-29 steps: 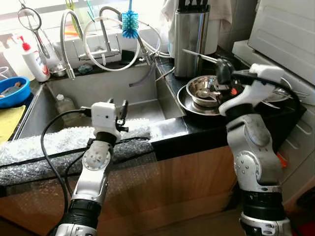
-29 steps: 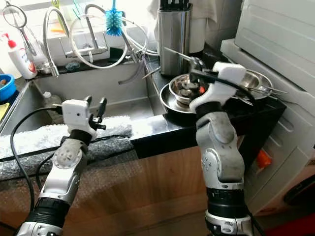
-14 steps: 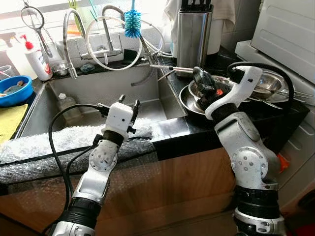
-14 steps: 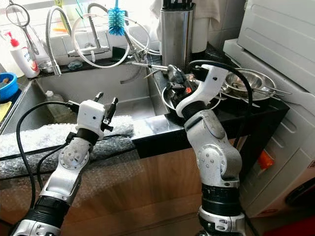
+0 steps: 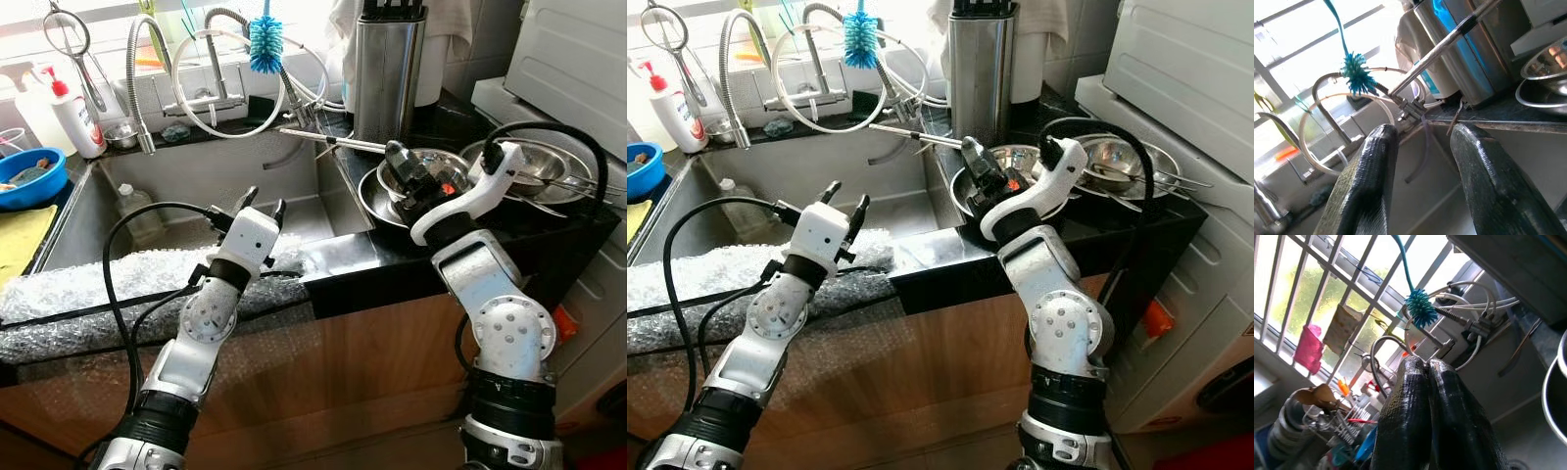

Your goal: Kitchen organization

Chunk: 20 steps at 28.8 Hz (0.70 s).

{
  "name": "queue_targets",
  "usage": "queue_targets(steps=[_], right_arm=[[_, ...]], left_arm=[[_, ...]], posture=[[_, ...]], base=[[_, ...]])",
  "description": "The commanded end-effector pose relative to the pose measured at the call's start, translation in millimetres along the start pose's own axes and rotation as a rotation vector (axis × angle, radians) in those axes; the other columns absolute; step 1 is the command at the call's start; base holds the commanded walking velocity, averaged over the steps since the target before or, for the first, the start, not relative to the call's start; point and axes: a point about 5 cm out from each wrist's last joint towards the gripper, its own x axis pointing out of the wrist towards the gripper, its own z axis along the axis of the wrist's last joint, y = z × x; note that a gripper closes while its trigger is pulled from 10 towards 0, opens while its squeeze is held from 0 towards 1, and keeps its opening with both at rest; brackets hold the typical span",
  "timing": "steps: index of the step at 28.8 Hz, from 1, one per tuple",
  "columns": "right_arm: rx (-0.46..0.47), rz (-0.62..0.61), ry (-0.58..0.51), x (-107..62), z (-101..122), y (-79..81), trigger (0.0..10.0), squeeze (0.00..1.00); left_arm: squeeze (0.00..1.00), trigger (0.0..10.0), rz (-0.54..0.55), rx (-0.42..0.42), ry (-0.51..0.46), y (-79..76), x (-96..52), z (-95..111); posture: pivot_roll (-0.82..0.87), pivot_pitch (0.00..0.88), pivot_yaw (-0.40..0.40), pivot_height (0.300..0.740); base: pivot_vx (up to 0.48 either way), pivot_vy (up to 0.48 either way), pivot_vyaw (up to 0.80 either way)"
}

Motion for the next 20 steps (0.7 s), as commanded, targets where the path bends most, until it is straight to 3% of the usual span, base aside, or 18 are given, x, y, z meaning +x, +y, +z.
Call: queue_targets(steps=[1,7,11,12,13,18,19,20], right_arm=[[0.021,0.038,0.007,-0.3,0,7.4,10.0,0.00],[0.062,0.033,0.030,-3.2,-4,4.9,10.0,0.00],[0.077,0.048,0.037,-3.8,-4,6.1,10.0,0.00],[0.079,0.055,0.038,-3.9,-4,6.7,10.0,0.00],[0.083,0.061,0.039,-4.1,-4,7.2,10.0,0.00],[0.089,0.063,0.043,-4.4,-4,7.5,10.0,0.00],[0.098,0.071,0.050,-4.4,-5,8.4,10.0,0.00],[0.101,0.077,0.051,-4.2,-5,9.1,10.0,0.00]], left_arm=[[0.00,10.0,0.021,0.061,-0.014,6.4,3.1,3],[0.00,10.0,0.102,0.128,0.005,19.7,3.8,1],[0.00,10.0,0.101,0.151,0.006,19.2,3.9,0],[0.40,10.0,0.088,0.155,0.001,17.4,4.1,1],[1.00,10.0,0.078,0.175,-0.007,15.3,4.2,2],[1.00,10.0,0.066,0.202,-0.009,13.1,4.6,2],[0.00,10.0,0.029,0.259,-0.011,9.2,5.5,2],[0.00,10.0,0.022,0.274,-0.015,8.6,5.7,2]], posture=[[0.01,0.000,0.081,0.740],[0.01,0.000,0.079,0.740],[0.01,0.000,0.078,0.740],[0.01,0.000,0.077,0.740],[0.01,0.000,0.077,0.740],[0.01,0.000,0.076,0.740],[0.01,0.000,0.077,0.740],[0.01,0.000,0.077,0.740]], base=[[0.000,0.000,0.00],[0.000,0.000,0.00],[0.000,0.000,0.00],[0.000,0.000,0.00],[0.000,0.000,0.00],[0.000,0.000,0.00],[0.000,0.000,0.00],[0.000,0.000,0.00]])
